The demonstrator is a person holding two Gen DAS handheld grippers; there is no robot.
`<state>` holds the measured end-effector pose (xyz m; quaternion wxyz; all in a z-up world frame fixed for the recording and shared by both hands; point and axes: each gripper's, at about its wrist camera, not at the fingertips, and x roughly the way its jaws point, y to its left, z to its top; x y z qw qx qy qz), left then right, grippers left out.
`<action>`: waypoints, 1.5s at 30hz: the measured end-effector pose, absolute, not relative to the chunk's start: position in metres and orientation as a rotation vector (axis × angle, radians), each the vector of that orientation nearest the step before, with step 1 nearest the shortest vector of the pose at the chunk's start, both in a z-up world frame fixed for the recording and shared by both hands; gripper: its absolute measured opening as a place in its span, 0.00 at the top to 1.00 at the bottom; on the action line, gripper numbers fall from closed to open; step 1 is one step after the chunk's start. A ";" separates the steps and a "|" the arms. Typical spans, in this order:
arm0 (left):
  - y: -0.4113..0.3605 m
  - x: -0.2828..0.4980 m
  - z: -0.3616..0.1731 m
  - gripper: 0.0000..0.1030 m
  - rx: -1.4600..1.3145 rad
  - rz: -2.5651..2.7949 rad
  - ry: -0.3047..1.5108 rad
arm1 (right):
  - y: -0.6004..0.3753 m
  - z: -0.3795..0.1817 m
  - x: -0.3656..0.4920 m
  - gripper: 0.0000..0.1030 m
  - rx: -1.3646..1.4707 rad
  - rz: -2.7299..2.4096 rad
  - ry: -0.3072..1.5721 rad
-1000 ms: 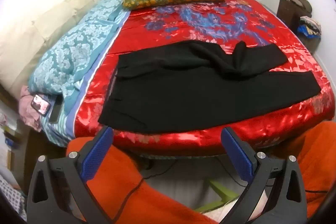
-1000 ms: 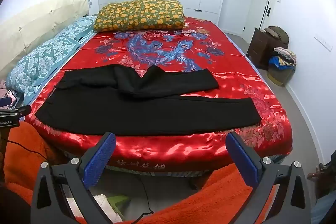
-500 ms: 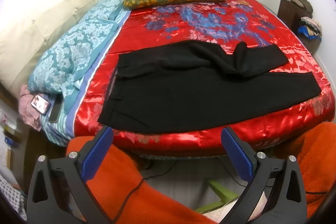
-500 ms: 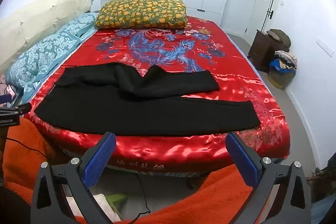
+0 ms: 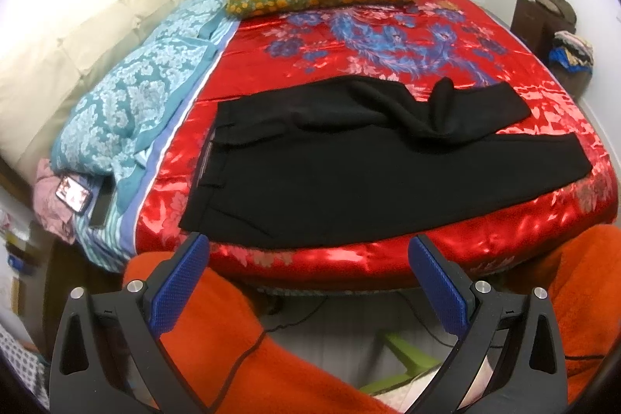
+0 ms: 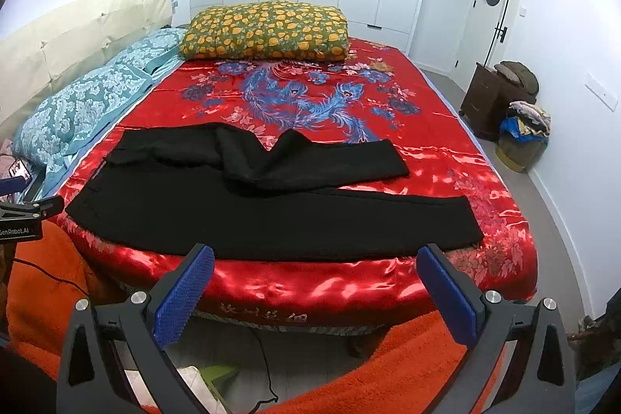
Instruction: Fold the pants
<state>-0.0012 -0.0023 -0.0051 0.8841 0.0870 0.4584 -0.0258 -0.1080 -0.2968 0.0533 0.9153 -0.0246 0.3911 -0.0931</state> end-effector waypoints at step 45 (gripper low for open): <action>-0.020 -0.010 -0.009 0.01 0.216 -0.088 0.966 | -0.297 0.043 -0.114 0.00 -0.022 -0.211 0.810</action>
